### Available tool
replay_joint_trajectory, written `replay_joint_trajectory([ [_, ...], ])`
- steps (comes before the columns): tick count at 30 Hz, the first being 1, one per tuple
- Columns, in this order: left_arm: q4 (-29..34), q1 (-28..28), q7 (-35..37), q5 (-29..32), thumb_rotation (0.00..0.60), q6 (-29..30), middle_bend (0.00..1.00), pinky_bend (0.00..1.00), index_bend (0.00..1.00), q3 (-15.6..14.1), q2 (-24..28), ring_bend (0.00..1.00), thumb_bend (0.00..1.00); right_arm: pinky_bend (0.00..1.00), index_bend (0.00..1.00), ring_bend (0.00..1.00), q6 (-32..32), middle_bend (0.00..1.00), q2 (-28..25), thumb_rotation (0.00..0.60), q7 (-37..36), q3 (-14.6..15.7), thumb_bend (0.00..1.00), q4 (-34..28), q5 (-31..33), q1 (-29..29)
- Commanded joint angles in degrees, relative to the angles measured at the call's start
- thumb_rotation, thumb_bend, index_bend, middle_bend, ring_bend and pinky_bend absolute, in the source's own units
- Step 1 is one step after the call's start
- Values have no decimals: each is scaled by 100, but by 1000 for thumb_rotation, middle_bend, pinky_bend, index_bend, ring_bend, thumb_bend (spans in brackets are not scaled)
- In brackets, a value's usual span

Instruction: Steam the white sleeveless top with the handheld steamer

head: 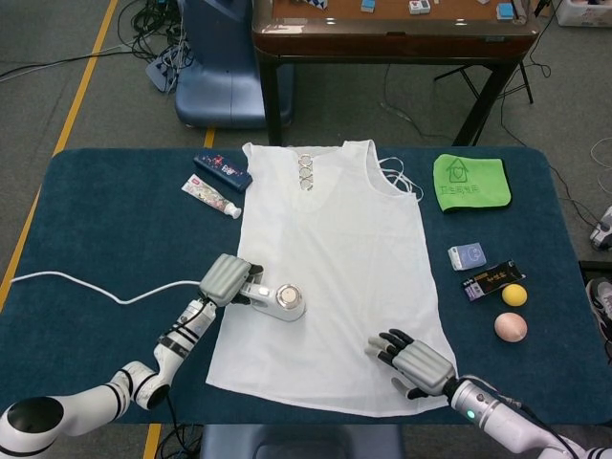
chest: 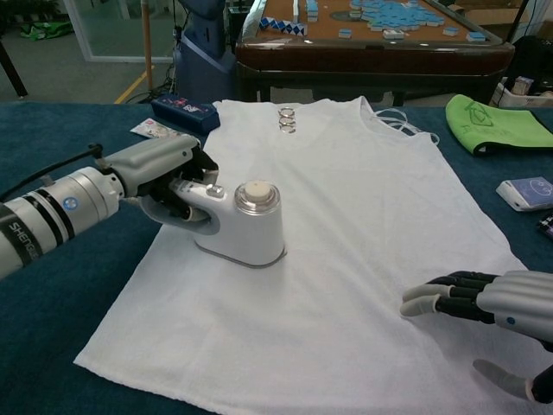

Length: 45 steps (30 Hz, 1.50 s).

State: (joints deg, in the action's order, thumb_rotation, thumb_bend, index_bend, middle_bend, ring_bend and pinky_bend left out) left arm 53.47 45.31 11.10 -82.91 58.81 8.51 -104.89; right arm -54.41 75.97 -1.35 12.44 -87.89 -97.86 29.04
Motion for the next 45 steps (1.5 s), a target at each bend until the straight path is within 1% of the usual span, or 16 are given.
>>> replay_joint_trajectory([
  [1,-413,28,274,89,600,-28,848,730,837,99,-81,707,185,12,0,0,10,70,2,562,21,-12,565,-17,10,7],
  [6,-711,6,553,159,600,-36,848,730,837,145,-124,707,185,12,0,0,49,70,9,563,57,-22,565,-38,29,23],
  [10,-654,-55,681,35,600,80,848,730,837,31,-73,706,185,12,0,0,79,70,10,563,83,-25,564,-56,37,38],
  [14,-388,-121,686,-138,600,175,846,730,836,-144,46,704,186,12,0,0,89,70,3,562,110,-25,564,-76,45,41],
  [22,357,-240,415,-464,600,340,841,730,833,-478,328,700,185,12,0,0,87,71,-13,562,132,10,564,-95,38,22],
  [27,803,-296,206,-587,600,423,840,730,832,-593,432,699,185,12,0,0,95,71,-17,563,102,32,565,-80,26,22],
  [31,934,-281,103,-586,600,371,840,730,832,-596,414,699,185,12,0,0,80,72,-15,562,79,36,564,-56,20,15],
  [36,755,-190,103,-490,600,254,840,730,832,-462,271,699,185,12,0,0,52,72,-29,562,67,39,565,-45,19,1],
  [41,266,-53,357,-271,600,70,840,730,832,-219,19,699,185,12,0,0,27,72,-43,563,70,30,565,-50,36,-18],
  [45,-271,41,585,-217,600,7,840,730,832,-126,-176,698,186,12,0,0,19,72,-51,562,77,25,565,-53,56,-32],
])
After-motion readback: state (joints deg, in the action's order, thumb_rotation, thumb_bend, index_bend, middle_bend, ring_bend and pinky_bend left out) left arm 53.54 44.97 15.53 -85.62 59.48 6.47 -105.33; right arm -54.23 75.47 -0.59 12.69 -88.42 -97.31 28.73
